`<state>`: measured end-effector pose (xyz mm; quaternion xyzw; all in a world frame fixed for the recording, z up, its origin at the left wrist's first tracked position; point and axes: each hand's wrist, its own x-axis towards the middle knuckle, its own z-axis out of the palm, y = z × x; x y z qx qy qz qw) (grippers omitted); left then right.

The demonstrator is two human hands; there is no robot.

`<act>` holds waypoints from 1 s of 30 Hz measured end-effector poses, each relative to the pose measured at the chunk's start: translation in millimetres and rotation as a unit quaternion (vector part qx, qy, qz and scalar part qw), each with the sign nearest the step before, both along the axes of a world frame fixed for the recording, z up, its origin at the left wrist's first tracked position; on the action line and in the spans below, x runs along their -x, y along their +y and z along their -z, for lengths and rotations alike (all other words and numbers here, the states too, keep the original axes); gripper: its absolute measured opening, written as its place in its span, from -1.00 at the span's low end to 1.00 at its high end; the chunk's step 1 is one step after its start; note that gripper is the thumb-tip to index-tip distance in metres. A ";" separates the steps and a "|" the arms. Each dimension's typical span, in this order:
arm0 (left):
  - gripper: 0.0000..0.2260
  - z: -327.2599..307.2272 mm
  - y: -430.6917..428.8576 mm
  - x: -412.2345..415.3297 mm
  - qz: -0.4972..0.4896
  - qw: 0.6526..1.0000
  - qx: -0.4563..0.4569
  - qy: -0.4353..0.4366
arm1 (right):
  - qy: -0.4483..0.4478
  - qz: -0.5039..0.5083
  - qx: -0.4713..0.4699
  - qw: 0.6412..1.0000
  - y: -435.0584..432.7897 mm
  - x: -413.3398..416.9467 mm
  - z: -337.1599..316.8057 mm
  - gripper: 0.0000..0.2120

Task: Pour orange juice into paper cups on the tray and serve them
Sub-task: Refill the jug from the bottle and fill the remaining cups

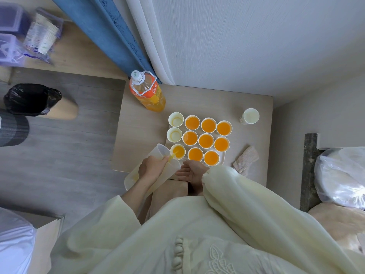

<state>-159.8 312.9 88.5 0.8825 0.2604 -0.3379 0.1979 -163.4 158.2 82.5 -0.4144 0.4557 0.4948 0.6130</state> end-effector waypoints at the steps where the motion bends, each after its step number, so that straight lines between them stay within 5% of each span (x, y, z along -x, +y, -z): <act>1: -0.51 0.0 -0.6 -0.2 0.000 1.000 0.001 -0.002 | 0.000 0.000 0.001 1.000 -0.1 -0.2 0.6 -0.64; 30: -0.48 -3.3 -4.7 -2.0 0.002 1.000 -0.007 0.001 | 0.010 0.006 -0.003 1.000 -2.7 -1.1 3.2 -0.71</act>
